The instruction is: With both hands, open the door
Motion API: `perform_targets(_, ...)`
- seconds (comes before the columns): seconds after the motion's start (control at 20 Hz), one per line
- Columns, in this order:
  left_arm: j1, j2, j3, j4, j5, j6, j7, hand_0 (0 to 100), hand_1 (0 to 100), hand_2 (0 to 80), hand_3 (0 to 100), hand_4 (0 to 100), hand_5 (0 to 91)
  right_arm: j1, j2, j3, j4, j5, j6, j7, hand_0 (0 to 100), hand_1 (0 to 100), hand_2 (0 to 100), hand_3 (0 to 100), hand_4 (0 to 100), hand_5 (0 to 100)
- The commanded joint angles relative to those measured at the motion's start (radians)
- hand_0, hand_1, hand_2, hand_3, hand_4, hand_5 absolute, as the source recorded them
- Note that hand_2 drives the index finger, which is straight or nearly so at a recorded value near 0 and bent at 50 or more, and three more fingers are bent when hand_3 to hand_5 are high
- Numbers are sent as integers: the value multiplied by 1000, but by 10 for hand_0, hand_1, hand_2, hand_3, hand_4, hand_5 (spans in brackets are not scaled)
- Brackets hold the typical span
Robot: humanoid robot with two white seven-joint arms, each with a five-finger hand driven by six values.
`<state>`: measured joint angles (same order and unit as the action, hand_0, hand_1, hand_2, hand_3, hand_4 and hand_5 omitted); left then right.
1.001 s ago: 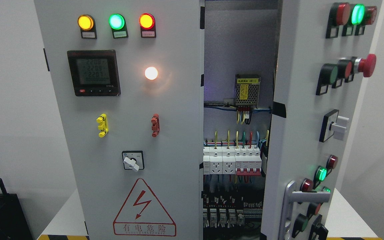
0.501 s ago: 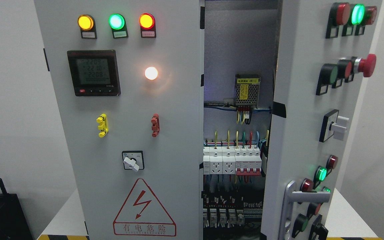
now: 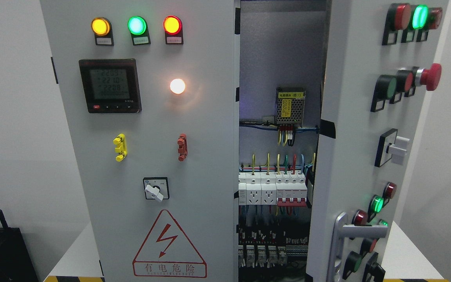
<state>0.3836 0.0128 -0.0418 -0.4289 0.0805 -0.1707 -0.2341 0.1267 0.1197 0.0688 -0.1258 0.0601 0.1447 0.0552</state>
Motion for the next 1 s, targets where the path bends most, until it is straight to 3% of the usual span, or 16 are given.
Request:
perform_targets(0.0, 271, 238, 60, -716, 232, -1, -50, 0, 0, 0, 0, 29, 0, 1, 0, 0, 0, 0, -1, 0, 107, 0, 0, 0, 0, 0)
perform_targets(0.1, 355, 301, 137, -860, 376, -1, -91, 0, 0, 0, 0, 30, 0, 1, 0, 0, 0, 1, 1, 0, 107, 0, 0, 0, 0, 0)
perform_targets(0.3, 553, 398, 392, -1128, 574, -1, -181, 0, 0, 0, 0, 30, 0, 1, 0, -1, 0, 0, -1, 0, 107, 0, 0, 0, 0, 0)
perform_targets(0.45, 661, 463, 569, -1226, 764, -3, -241, 0, 0, 0, 0, 30, 0, -1, 0, 0, 0, 0, 1, 0, 107, 0, 0, 0, 0, 0)
perform_targets(0.55, 676, 493, 678, -1231, 878, -1, -287, 0, 0, 0, 0, 30, 0, 1, 0, 0, 0, 0, 1, 0, 107, 0, 0, 0, 0, 0)
perform_targets(0.7, 678, 562, 815, -1229, 997, -1, -361, 0, 0, 0, 0, 30, 0, 1, 0, -1, 0, 0, -1, 0, 107, 0, 0, 0, 0, 0)
perform_targets(0.95, 675, 706, 931, -1219, 1134, -1, -474, 0, 0, 0, 0, 30, 0, 1, 0, 0, 0, 1, -1, 0, 107, 0, 0, 0, 0, 0)
